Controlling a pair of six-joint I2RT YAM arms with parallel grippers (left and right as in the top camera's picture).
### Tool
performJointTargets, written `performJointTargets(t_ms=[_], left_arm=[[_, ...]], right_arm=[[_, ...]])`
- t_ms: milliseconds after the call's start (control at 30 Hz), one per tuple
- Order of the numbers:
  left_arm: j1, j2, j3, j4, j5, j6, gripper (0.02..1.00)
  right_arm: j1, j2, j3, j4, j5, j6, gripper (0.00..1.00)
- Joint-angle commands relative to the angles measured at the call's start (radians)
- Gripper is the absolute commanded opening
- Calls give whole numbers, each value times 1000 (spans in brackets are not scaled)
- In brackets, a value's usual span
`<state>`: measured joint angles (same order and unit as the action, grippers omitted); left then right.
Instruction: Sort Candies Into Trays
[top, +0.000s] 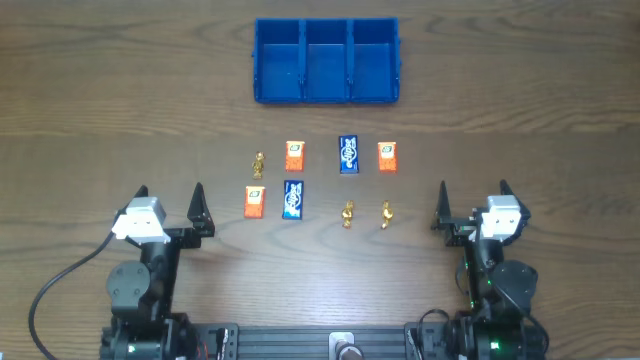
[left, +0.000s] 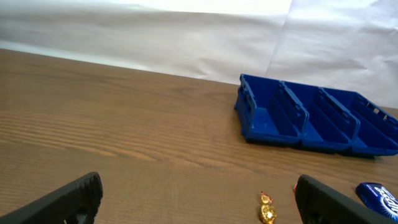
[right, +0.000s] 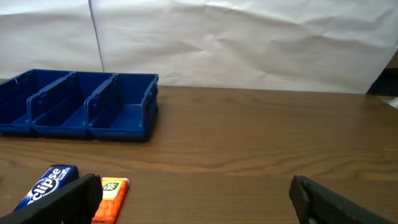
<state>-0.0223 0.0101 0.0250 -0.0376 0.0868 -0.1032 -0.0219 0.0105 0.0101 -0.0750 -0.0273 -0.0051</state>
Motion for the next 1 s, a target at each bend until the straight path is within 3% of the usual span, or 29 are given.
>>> performJointTargets(t_ms=[33,400,533,667,800,1000], left_arm=[[2,-6,-20,-33,7,14,996],[2,-6,-20,-34,9,13,998],[2,23,99,-151,33,-85,1000],[-35,390,546,-420,98,-75,969],[-198,790,867,-610,61,-54,1000],[-364,1320,961,-638,7,-174,998]], right_arm=[[0,-8,-2,-7,2,-11,996],[0,-8,-2,-7,2,-11,998],[0,-8,-2,-7,2,-11,998],[0,-8,-2,-7,2,-11,998],[0,-8,-2,-7,2,-11,998],[0,-8,-2,-7,2,-11,998]])
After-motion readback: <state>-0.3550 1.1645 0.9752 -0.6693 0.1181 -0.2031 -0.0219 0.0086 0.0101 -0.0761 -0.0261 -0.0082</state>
